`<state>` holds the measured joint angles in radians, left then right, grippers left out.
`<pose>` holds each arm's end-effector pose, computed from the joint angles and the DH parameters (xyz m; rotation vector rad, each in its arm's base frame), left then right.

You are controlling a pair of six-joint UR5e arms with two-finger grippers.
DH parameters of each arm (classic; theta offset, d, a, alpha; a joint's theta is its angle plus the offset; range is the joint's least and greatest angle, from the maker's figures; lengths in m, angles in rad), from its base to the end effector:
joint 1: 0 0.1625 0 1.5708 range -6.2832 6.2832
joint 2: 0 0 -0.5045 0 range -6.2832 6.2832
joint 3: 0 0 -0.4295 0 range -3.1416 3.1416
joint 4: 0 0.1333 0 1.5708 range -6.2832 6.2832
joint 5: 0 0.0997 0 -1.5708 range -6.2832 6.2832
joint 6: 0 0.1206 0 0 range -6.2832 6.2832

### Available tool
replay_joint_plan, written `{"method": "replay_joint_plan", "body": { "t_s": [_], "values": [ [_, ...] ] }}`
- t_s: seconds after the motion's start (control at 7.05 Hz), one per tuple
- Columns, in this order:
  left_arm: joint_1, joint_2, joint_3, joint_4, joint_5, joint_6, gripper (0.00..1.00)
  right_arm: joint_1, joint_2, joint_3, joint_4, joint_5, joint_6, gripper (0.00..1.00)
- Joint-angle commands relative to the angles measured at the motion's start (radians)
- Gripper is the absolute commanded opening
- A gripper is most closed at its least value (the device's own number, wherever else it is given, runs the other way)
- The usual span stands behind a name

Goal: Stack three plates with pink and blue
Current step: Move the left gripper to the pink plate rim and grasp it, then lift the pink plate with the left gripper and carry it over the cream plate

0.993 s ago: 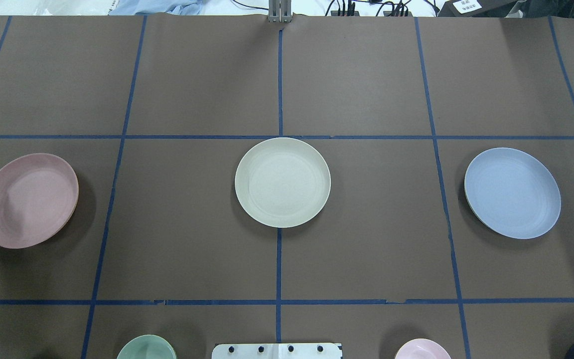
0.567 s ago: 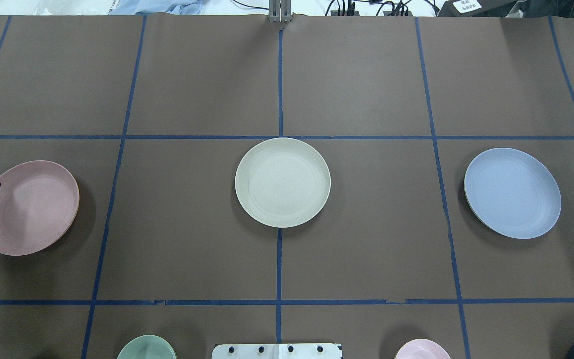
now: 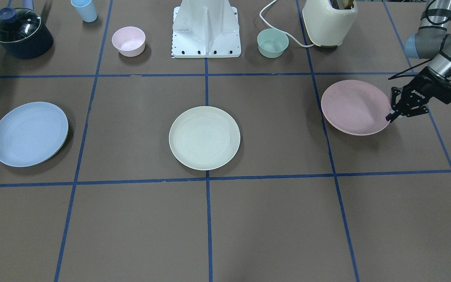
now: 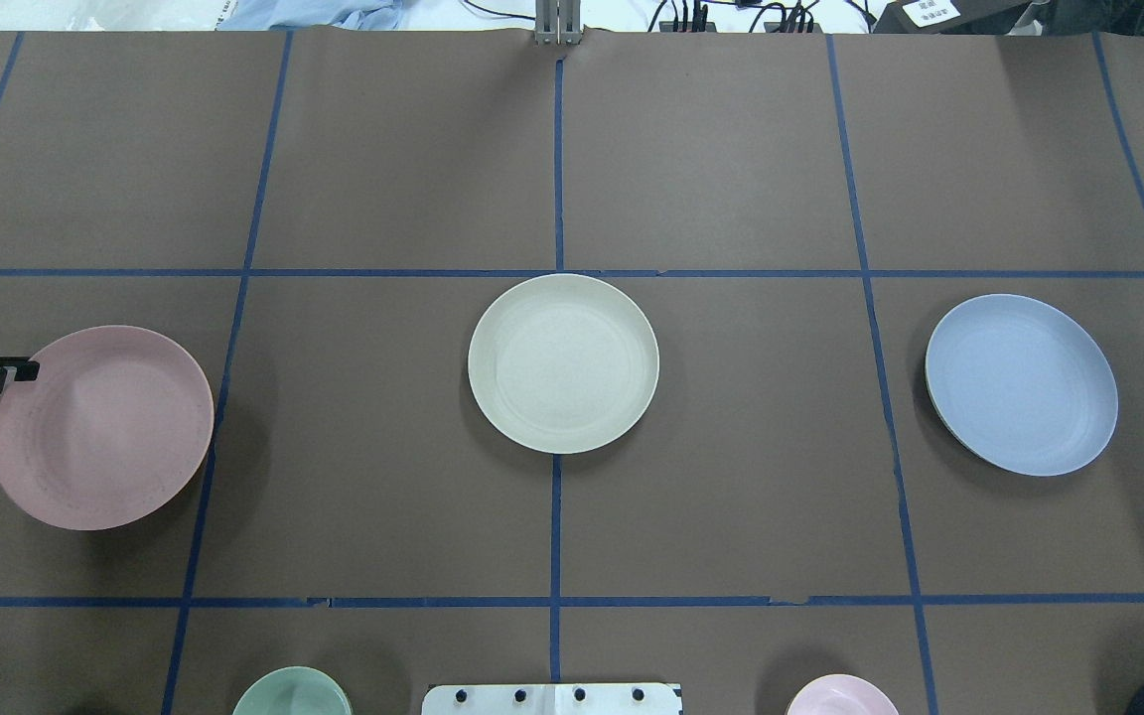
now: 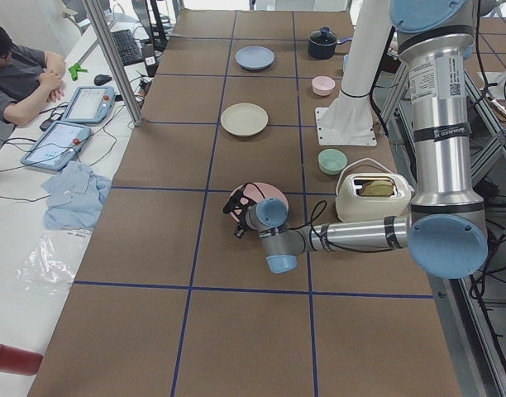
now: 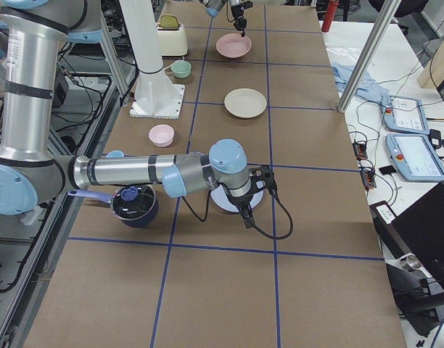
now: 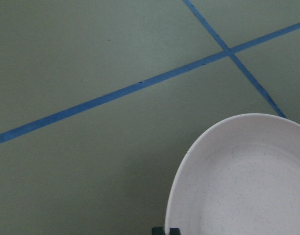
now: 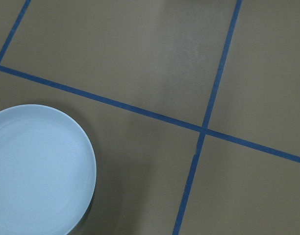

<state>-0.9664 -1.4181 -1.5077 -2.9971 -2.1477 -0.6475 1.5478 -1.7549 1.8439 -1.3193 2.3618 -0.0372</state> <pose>0.2130 -0.4272 0.6954 0.6562 1.0955 0.3116 0.0370 -0.4587 0.6669 0.3283 -0.7815 -0.1912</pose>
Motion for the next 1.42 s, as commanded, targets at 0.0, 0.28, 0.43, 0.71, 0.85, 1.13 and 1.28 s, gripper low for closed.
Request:
{"method": "replay_joint_plan", "body": {
  "t_s": [0.0,0.28,0.43,0.71,0.85,1.13,1.28],
  "values": [
    [-0.014,-0.057,-0.195,0.208,-0.018,-0.02,0.0,0.0,0.0,0.0,0.0,-0.001,0.0,1.0],
    [-0.014,-0.207,-0.357,0.489,-0.011,-0.056,0.0,0.0,0.0,0.0,0.0,-0.001,0.0,1.0],
    [0.007,-0.31,-0.348,0.545,-0.006,-0.164,0.0,0.0,0.0,0.0,0.0,-0.001,0.0,1.0],
    [0.172,-0.451,-0.335,0.662,0.157,-0.285,0.0,0.0,0.002,0.0,0.0,0.001,0.0,1.0],
    [0.251,-0.52,-0.315,0.725,0.251,-0.303,0.0,0.0,0.0,0.0,0.0,-0.001,0.0,1.0],
    [0.333,-0.623,-0.159,0.724,0.354,-0.351,0.0,0.0,0.002,0.0,0.0,0.001,0.0,1.0],
    [0.36,-0.656,-0.099,0.721,0.391,-0.354,0.0,0.0,0.002,0.0,0.0,-0.001,0.0,1.0]
  ]
}}
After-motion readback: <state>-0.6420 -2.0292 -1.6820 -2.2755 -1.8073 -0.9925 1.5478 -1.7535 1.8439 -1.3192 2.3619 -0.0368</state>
